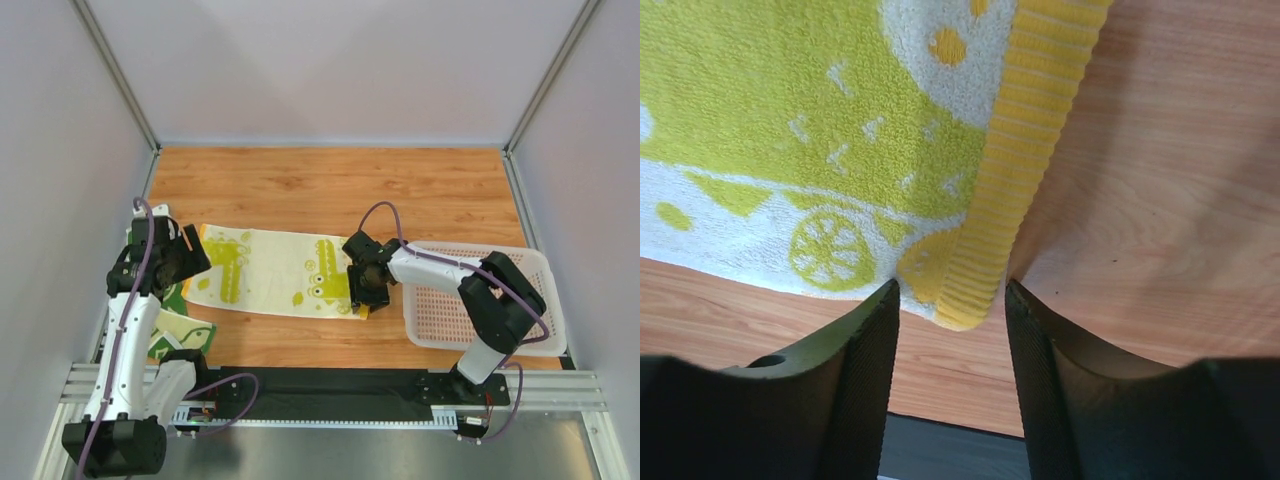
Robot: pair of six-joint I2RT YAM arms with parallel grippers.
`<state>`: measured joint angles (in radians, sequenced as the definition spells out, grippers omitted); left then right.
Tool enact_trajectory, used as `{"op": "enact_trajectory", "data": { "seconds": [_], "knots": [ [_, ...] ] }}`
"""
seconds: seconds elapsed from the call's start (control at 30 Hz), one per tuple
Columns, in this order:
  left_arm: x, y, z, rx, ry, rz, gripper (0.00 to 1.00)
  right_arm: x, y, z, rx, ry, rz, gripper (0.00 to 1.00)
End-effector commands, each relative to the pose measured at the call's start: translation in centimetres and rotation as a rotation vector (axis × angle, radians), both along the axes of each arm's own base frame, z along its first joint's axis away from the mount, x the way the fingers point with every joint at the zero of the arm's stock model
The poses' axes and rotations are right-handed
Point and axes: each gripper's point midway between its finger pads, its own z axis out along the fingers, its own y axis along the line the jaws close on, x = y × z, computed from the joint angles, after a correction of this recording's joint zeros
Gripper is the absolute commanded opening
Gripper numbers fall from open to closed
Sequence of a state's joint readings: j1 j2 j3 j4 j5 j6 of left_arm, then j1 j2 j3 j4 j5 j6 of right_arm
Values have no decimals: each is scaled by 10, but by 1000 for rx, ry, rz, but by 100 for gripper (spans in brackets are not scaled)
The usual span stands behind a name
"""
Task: Roll the towels
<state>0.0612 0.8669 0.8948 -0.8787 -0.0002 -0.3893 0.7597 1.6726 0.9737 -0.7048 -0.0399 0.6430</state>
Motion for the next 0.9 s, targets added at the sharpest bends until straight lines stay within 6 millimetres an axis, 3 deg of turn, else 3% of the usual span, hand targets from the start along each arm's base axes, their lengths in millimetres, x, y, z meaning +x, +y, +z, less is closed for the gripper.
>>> {"op": "enact_trajectory", "data": {
  "seconds": [0.0,0.1,0.2,0.23,0.33,0.47,0.6,0.77,0.87],
  "knots": [
    [5,-1,1,14,-14,-30,76,8,4,-3,10,-29,-31,47],
    [5,-1,-1,14,-5,-31,75,4,6,-6,21,-17,-31,39],
    [5,0,0,16,-11,-30,75,1,6,-7,23,-13,-24,23],
    [5,0,1,17,-14,-30,75,0,7,-5,31,-11,-22,13],
    [5,-1,2,11,-22,-33,75,6,7,8,33,-44,-15,1],
    [0,-5,-1,-21,11,-16,74,36,-5,41,-10,-123,-30,0],
    [-6,-5,-11,-50,78,36,74,68,-30,59,-36,-170,-95,0],
    [-6,-12,-29,-90,161,64,72,86,-46,62,-51,-162,-110,0],
    [-8,-29,-45,-117,214,42,71,95,-53,62,-61,-164,-122,0]
  ]
}}
